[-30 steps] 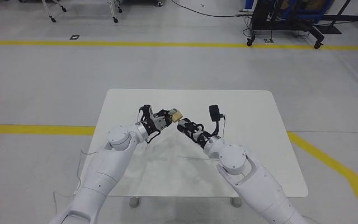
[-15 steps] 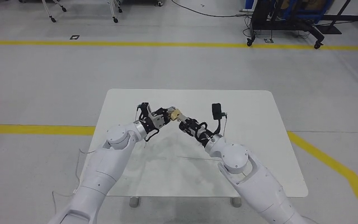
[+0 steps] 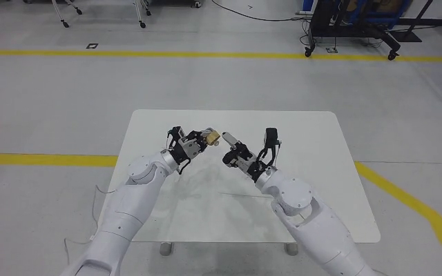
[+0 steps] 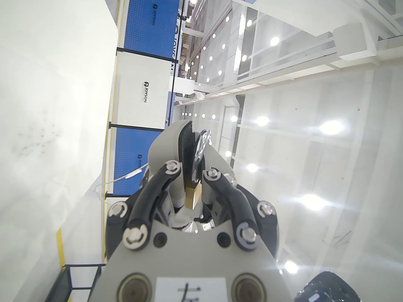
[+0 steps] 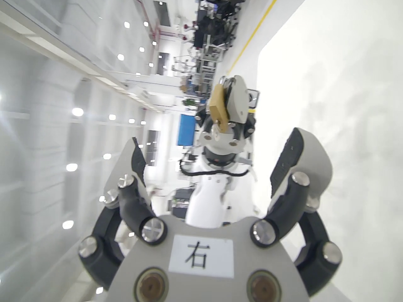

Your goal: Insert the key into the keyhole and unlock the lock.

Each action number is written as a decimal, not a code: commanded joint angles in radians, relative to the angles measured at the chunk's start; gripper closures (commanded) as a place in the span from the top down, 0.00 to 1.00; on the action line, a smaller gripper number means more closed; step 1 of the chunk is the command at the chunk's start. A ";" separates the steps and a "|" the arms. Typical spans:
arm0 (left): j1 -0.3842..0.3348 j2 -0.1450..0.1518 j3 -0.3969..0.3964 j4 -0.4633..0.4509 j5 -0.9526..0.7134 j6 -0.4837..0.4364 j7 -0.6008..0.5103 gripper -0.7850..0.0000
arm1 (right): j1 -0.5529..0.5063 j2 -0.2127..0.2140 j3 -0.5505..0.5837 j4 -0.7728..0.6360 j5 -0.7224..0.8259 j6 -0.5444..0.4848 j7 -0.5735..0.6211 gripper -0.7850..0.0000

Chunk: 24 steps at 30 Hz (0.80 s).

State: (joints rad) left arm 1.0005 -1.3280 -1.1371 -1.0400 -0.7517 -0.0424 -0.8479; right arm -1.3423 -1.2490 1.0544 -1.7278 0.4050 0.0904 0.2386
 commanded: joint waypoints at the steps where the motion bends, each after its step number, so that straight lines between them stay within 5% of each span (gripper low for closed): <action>1: -0.003 -0.002 0.000 0.007 -0.013 -0.022 -0.028 0.00 | 0.002 -0.005 0.009 0.025 0.166 -0.021 0.064 1.00; 3: -0.006 -0.003 0.001 0.014 -0.010 -0.041 -0.037 0.00 | 0.007 -0.009 0.013 0.050 0.249 -0.036 0.115 1.00; 9: -0.014 -0.005 0.002 0.026 -0.015 -0.054 -0.063 0.00 | 0.039 -0.021 -0.001 0.128 0.367 -0.018 0.184 0.79; 13: -0.019 -0.006 0.002 0.030 -0.014 -0.056 -0.075 0.00 | 0.061 -0.030 -0.014 0.176 0.426 -0.013 0.215 0.56; 17: -0.020 -0.006 0.000 0.032 -0.014 -0.058 -0.082 0.00 | 0.077 -0.037 -0.021 0.204 0.446 -0.017 0.233 0.47; 24: -0.021 -0.006 -0.002 0.032 -0.005 -0.061 -0.091 0.00 | 0.086 -0.041 -0.019 0.221 0.445 -0.019 0.236 0.45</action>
State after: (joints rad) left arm 0.9802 -1.3339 -1.1389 -1.0084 -0.7593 -0.1033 -0.9378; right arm -1.2566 -1.2899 1.0341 -1.5079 0.8497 0.0720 0.4739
